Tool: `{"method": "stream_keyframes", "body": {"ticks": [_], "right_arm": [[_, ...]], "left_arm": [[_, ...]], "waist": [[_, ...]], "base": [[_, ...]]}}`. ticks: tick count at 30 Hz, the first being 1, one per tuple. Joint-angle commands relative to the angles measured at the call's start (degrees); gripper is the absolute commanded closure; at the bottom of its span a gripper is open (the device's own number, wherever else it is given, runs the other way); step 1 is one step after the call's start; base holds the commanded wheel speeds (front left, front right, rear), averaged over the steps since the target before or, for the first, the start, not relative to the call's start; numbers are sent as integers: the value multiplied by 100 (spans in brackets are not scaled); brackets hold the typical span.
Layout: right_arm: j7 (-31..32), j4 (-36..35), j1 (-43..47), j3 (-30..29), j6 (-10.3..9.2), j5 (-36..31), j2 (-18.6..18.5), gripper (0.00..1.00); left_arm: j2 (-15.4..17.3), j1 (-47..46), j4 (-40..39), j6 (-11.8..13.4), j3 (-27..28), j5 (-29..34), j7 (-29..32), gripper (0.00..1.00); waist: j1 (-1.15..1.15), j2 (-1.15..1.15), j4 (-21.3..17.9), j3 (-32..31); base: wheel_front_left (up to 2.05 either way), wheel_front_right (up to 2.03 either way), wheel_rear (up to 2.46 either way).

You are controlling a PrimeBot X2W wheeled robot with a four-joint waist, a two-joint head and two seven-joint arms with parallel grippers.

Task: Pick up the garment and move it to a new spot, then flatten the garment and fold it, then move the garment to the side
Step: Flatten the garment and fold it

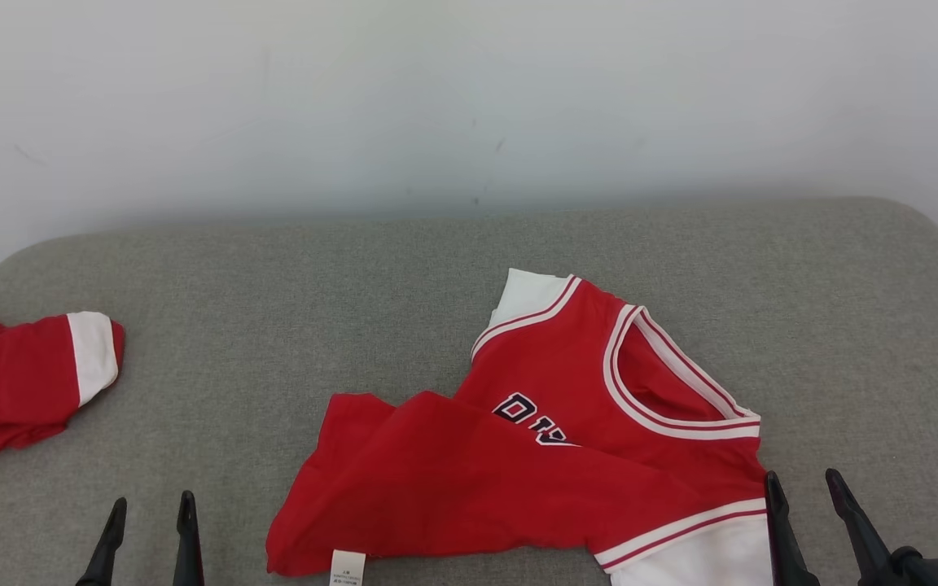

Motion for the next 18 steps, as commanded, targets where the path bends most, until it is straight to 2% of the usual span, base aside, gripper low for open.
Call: {"method": "stream_keyframes", "body": {"ticks": [1,18], "right_arm": [[-3,7,66,15,-14,-28,-34,0],[-3,111,50,70,-14,-75,-94,0]], "left_arm": [[32,31,-9,-8,-7,-14,-18,0],[37,141,-45,-8,-114,-119,-18,0]], "waist": [[0,0,8,5],[0,0,40,-24]], "base": [[0,0,0],[0,0,0]]}}
